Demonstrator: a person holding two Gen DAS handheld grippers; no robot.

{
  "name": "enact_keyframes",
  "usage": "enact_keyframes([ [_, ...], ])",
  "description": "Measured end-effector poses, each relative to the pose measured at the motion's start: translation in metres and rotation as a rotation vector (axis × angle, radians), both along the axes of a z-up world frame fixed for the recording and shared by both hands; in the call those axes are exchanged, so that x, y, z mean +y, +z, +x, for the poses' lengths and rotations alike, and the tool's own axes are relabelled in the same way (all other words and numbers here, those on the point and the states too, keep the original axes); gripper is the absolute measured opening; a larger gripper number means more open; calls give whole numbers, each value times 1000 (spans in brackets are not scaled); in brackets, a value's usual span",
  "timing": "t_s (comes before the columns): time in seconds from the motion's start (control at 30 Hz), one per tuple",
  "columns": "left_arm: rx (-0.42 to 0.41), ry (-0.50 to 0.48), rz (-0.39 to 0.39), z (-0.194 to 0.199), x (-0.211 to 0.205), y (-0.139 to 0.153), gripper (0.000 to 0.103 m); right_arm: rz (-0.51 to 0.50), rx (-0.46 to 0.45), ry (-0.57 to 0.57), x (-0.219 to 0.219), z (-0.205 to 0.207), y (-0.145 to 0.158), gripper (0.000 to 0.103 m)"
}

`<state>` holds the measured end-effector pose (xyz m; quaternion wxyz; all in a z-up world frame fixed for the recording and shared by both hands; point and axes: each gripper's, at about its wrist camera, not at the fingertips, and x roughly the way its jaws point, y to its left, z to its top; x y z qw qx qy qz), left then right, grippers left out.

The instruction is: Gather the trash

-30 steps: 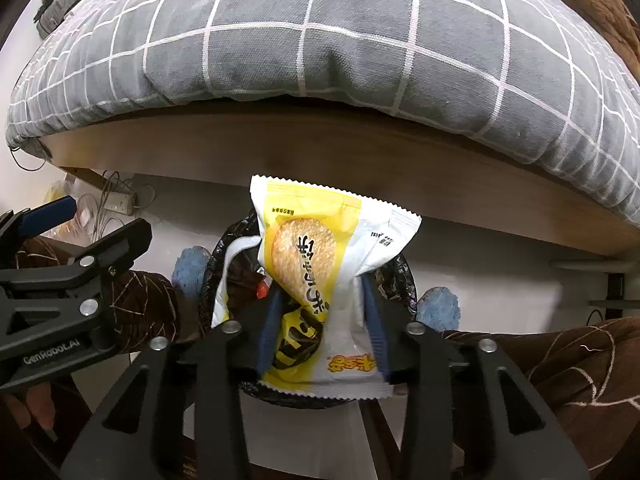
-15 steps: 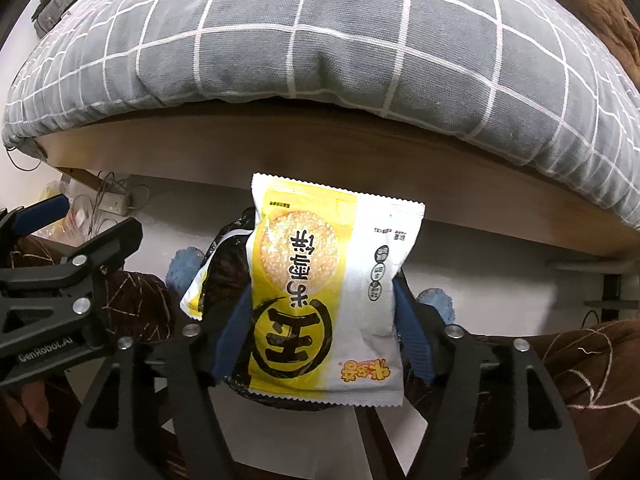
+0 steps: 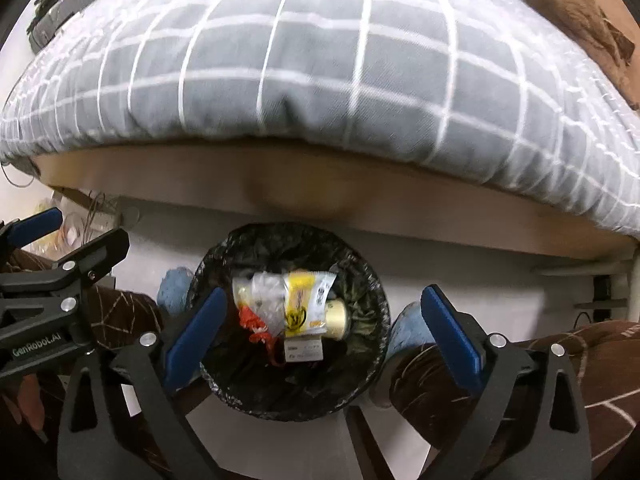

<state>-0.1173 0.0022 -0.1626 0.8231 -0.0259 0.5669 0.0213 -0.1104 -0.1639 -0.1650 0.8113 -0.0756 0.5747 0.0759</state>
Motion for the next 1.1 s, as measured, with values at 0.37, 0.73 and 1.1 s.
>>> enact_keyframes([
  [0.37, -140, 6, -6, -6, -3, 69, 97, 9, -169, -105, -29, -7, 69, 95],
  [0.73, -288, -39, 11, -37, -23, 147, 97, 30, -351, -151, -47, -42, 154, 95],
  [1.1, -342, -52, -1, -76, -33, 178, 97, 46, -437, -166, -52, -83, 194, 95],
])
